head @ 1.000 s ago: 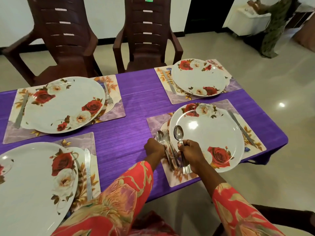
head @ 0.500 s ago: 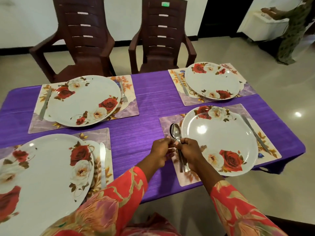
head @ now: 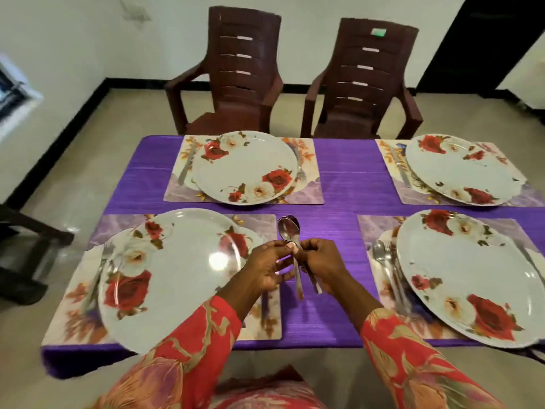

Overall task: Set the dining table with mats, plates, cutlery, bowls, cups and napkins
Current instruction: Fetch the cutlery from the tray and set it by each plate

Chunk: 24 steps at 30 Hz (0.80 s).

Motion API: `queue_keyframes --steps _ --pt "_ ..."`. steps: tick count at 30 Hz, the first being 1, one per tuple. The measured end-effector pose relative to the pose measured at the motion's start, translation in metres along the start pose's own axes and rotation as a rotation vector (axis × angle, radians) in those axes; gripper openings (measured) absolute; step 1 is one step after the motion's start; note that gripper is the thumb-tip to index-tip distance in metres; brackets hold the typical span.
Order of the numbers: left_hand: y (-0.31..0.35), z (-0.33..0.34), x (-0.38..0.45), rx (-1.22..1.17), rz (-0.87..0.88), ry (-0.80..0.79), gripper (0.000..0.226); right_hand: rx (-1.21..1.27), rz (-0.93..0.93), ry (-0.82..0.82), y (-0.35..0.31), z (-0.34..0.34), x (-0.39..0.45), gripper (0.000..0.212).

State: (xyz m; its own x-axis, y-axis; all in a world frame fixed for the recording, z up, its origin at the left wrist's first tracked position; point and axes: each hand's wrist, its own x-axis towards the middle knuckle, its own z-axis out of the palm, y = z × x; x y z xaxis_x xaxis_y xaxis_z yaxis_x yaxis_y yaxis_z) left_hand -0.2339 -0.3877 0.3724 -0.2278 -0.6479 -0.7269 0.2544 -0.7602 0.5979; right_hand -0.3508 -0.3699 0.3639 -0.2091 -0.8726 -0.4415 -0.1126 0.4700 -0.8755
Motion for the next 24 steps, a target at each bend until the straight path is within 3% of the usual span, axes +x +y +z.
queue_keyframes --steps 9,13,24 --pt "0.046 -0.113 -0.033 -0.117 -0.044 0.041 0.014 0.028 -0.043 -0.077 -0.03 0.116 -0.016 0.002" --pt "0.064 -0.161 -0.042 -0.079 -0.003 0.089 0.012 0.074 -0.024 -0.095 -0.042 0.168 -0.024 0.007" --pt "0.106 -0.331 -0.045 0.109 0.202 0.464 0.023 0.15 0.056 -0.092 -0.051 0.274 -0.03 0.009"
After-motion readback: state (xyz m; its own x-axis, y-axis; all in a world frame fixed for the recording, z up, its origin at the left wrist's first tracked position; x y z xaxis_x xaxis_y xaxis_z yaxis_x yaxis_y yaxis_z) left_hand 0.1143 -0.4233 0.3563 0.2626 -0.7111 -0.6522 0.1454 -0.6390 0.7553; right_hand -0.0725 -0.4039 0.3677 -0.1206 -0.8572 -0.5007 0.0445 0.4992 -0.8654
